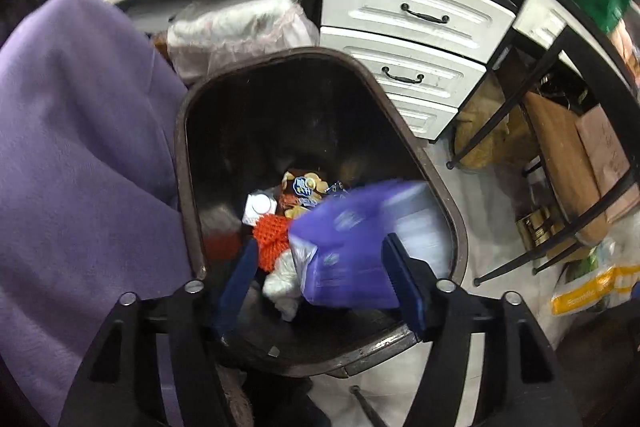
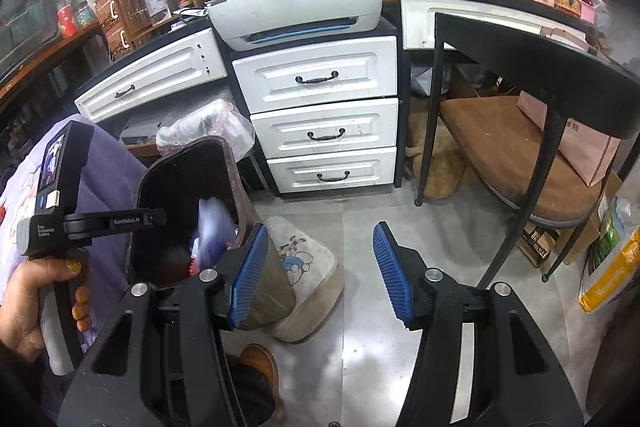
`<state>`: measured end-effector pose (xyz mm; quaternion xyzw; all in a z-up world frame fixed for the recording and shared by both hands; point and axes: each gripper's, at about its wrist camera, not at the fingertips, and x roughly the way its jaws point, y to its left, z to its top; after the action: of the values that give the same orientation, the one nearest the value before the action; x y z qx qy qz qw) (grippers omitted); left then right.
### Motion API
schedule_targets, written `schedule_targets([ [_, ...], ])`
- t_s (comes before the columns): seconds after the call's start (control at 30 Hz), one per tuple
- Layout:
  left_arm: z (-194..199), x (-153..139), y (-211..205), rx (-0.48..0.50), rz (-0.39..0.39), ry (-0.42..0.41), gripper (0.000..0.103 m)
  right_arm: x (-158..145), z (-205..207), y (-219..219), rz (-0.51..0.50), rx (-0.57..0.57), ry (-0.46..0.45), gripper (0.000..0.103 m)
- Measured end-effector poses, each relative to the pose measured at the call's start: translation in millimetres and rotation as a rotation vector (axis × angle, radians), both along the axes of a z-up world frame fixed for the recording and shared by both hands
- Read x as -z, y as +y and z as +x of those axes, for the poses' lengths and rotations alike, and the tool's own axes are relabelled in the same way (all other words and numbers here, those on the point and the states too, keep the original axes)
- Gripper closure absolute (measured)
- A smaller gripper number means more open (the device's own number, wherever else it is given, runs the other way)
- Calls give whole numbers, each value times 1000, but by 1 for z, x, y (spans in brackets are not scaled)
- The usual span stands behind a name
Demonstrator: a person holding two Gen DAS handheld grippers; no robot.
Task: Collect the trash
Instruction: 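Lower the purple tissue pack into the bin and open the left tool, then grasp the white tissue with the left tool while the right tool grasps the orange peel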
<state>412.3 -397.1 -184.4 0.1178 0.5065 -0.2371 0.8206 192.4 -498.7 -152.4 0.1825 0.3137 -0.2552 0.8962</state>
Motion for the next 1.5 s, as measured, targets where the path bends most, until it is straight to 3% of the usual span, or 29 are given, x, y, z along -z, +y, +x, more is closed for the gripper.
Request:
schedule_targets([
  [0.43, -52, -78, 11, 122, -131, -169, 26, -14, 5, 10, -22, -56, -21, 48],
  [0.5, -59, -93, 23, 130, -161, -190, 24, -16, 8, 15, -28, -70, -24, 47],
  [0.6, -65, -114, 45, 137, -179, -238, 19, -21, 13, 22, -29, -90, -29, 35],
  [0.77, -58, -141, 91, 105, -177, -309, 13, -36, 32, 46, -41, -169, -44, 35],
  [1.03, -15, -159, 201, -74, -120, -399, 9, -56, 85, 117, -24, -383, -53, 35],
  [1.17, 18, -161, 277, -238, -65, -445, 9, -65, 107, 163, -47, -492, -60, 34],
  [1.27, 48, -156, 343, -414, 33, -479, 9, -71, 123, 196, -56, -565, -62, 34],
  [1.33, 71, -146, 382, -503, 55, -442, 9, -77, 137, 226, -56, -628, -57, 34],
  [1.43, 103, -131, 415, -551, 69, -354, 10, -87, 145, 252, -66, -680, -64, 34],
  [1.5, 122, -120, 431, -575, 86, -320, 18, -93, 147, 267, -78, -706, -71, 34],
])
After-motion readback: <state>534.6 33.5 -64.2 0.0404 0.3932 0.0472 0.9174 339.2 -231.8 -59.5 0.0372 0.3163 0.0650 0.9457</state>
